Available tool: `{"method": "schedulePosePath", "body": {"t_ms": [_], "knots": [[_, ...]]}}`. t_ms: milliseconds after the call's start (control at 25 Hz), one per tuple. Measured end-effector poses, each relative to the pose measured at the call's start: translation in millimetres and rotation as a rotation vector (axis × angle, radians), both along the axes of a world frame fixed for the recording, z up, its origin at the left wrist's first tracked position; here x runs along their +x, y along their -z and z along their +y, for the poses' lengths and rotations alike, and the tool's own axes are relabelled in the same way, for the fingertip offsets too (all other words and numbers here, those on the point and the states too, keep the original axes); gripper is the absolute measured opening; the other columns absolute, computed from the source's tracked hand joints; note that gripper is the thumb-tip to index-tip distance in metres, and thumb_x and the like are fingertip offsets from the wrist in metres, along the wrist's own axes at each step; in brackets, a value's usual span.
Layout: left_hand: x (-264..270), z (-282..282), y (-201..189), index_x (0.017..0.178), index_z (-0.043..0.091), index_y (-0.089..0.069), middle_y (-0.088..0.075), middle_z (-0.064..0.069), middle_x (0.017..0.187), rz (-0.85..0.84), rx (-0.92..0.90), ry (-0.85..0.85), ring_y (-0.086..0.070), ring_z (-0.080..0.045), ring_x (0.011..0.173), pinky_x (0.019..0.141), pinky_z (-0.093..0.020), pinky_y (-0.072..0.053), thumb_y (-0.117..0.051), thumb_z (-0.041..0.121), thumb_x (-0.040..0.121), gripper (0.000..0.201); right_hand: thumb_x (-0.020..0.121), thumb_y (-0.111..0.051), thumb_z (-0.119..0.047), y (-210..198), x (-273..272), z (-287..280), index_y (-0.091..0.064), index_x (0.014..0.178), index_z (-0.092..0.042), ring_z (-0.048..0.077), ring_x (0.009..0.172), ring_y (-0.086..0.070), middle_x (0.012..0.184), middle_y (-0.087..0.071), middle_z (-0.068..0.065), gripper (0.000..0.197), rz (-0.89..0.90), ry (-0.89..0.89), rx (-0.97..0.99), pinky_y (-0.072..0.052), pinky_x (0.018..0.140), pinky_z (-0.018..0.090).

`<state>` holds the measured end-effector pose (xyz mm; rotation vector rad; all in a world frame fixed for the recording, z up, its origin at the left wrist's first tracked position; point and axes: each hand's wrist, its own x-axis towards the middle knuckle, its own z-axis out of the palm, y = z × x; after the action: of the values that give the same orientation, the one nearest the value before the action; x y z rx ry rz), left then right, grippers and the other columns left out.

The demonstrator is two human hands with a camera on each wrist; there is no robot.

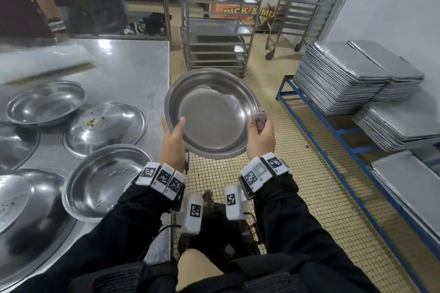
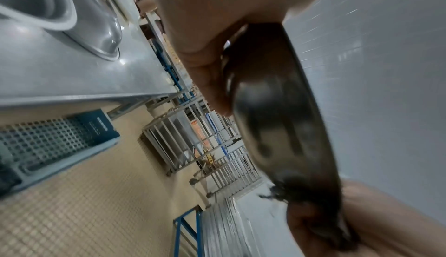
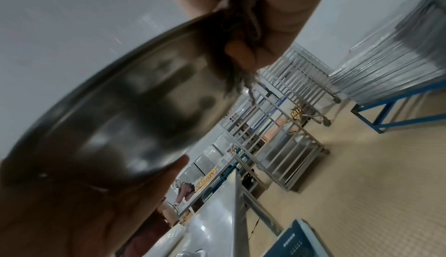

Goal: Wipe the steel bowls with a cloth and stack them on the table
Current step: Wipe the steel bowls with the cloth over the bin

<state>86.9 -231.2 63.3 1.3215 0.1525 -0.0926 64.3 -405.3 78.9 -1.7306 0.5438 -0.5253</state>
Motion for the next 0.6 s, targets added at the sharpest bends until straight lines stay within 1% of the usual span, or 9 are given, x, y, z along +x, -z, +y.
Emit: {"method": "schedulePosePath", "body": {"t_ms": [40,80,120,240,320,360,400,480,600], "knots": [[4.9,8.1,2.0,0.143,0.012,-0.036,-0.06,-0.012,0.128,0.016,-0.041,0.078,-0.065,-0.027,0.106,0.084,-0.04,-0.055,-0.058,0.059,0.079,0.082,0.095,-0.05,-0.032,-4.2,0.4,-5.7,-0.052,0.116,-0.015,0.003,0.083,-0.057,0.095,-0.058,-0.008,0.027,0.012,-0.02,-0.011,-0.042,0.065,0.014],[9.3,17.3,0.6,0.141,0.008,-0.037,-0.06,-0.016,0.124,-0.008,-0.091,0.138,-0.067,-0.029,0.101,0.077,-0.04,-0.057,-0.058,0.054,0.082,0.077,0.095,-0.051,-0.032,-9.2,1.2,-12.8,-0.053,0.115,-0.016,0.007,0.087,-0.058,0.096,-0.058,-0.008,0.026,0.029,-0.056,-0.035,-0.043,0.067,0.016],[13.0,24.6,-3.3,0.138,0.005,-0.04,-0.061,-0.016,0.12,-0.049,-0.12,0.187,-0.068,-0.028,0.098,0.074,-0.04,-0.057,-0.053,0.048,0.088,0.068,0.095,-0.051,-0.032,-15.6,2.3,-20.5,-0.054,0.115,-0.018,0.008,0.089,-0.058,0.097,-0.058,-0.008,0.024,0.049,-0.109,-0.07,-0.043,0.069,0.017],[9.6,30.5,-20.7,0.121,0.003,-0.057,-0.07,-0.005,0.102,-0.12,-0.108,0.213,-0.068,-0.019,0.093,0.08,-0.039,-0.052,-0.035,0.031,0.101,0.041,0.096,-0.049,-0.035,-32.9,5.8,-32.1,-0.056,0.112,-0.021,0.007,0.089,-0.059,0.099,-0.062,-0.008,0.022,0.116,-0.295,-0.199,-0.043,0.068,0.016],[5.9,31.3,-21.5,0.103,0.013,-0.065,-0.075,0.001,0.088,-0.06,-0.088,0.154,-0.068,-0.018,0.088,0.08,-0.037,-0.049,-0.035,0.026,0.103,0.033,0.097,-0.046,-0.038,-37.3,6.6,-29.0,-0.055,0.112,-0.017,0.01,0.087,-0.059,0.098,-0.062,-0.004,0.027,0.132,-0.33,-0.246,-0.042,0.068,0.017],[6.4,31.9,-18.2,0.1,0.016,-0.066,-0.075,0.002,0.086,-0.036,-0.099,0.125,-0.068,-0.019,0.088,0.081,-0.038,-0.049,-0.036,0.026,0.103,0.032,0.097,-0.044,-0.038,-36.9,6.1,-26.4,-0.054,0.112,-0.016,0.008,0.084,-0.057,0.096,-0.061,-0.005,0.028,0.127,-0.314,-0.261,-0.04,0.065,0.016],[6.4,32.2,-14.8,0.103,0.017,-0.066,-0.075,0.002,0.089,-0.015,-0.11,0.091,-0.068,-0.02,0.091,0.084,-0.039,-0.05,-0.038,0.03,0.102,0.031,0.098,-0.043,-0.038,-35.3,5.0,-22.3,-0.052,0.111,-0.017,0.005,0.081,-0.056,0.093,-0.059,-0.008,0.027,0.113,-0.283,-0.261,-0.038,0.062,0.015],[5.9,26.4,-10.5,0.12,0.013,-0.062,-0.072,-0.003,0.107,-0.004,-0.09,-0.006,-0.066,-0.021,0.102,0.096,-0.044,-0.049,-0.042,0.041,0.099,0.04,0.098,-0.042,-0.038,-28.3,2.7,-10.6,-0.05,0.112,-0.017,0.003,0.077,-0.055,0.092,-0.058,-0.007,0.025,0.075,-0.187,-0.2,-0.036,0.057,0.014],[6.7,7.9,-8.4,0.136,0.015,-0.049,-0.063,-0.004,0.125,-0.012,-0.014,-0.136,-0.06,-0.022,0.115,0.104,-0.043,-0.044,-0.04,0.05,0.097,0.054,0.097,-0.044,-0.036,-16.4,6.9,13.3,-0.047,0.117,-0.014,0.002,0.074,-0.054,0.096,-0.058,-0.004,0.029,0.02,-0.067,-0.06,-0.039,0.055,0.013]]}}
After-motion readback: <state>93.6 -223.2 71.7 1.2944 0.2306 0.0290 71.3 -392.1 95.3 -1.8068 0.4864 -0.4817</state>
